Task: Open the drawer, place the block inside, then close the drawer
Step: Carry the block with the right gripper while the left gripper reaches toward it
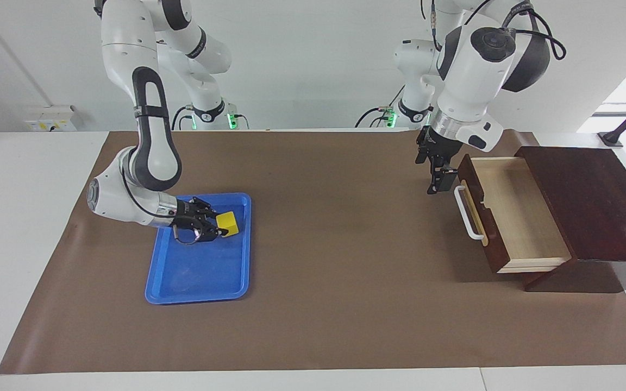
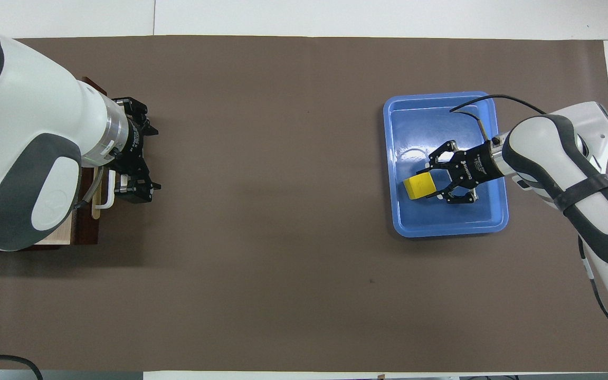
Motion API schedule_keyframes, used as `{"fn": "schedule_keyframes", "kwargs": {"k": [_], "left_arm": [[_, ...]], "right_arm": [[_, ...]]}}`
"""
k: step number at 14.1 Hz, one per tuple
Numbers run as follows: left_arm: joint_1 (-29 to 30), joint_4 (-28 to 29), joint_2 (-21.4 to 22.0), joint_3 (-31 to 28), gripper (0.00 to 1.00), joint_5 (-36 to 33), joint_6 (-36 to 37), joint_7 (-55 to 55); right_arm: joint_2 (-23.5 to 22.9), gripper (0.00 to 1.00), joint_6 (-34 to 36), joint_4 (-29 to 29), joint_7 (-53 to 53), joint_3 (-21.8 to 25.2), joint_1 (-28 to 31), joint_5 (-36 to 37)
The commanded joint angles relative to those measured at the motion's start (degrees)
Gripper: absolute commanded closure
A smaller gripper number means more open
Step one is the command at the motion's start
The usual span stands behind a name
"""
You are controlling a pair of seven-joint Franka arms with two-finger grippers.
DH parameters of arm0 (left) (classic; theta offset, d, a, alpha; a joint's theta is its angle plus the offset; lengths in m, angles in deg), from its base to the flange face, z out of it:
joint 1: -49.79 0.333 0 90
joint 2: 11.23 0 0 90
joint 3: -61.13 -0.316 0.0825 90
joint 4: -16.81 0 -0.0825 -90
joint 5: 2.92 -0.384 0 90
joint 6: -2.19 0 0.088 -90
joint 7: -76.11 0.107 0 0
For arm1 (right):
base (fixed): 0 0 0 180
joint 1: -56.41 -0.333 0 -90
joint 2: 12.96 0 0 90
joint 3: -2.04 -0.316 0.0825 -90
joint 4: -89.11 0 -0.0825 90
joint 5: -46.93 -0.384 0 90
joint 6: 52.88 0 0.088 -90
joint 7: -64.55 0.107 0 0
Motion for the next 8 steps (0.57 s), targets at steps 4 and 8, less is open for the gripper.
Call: {"fn": "schedule_keyframes", "kwargs": {"k": [4, 8], "left_arm": [[-1.17, 3.28, 2.41, -0.89, 0.00, 0.26, -1.23, -1.32], [-1.08, 3.37, 2.41, -0.89, 0.00, 0.26, -1.32, -2.71]], "right_arm": [[4.59, 1.00, 3.57, 5.06, 2.70, -0.49, -0.97, 0.85], [6.10, 1.00, 3.75, 10.85, 17.95, -0.49, -8.42, 0.86]]}}
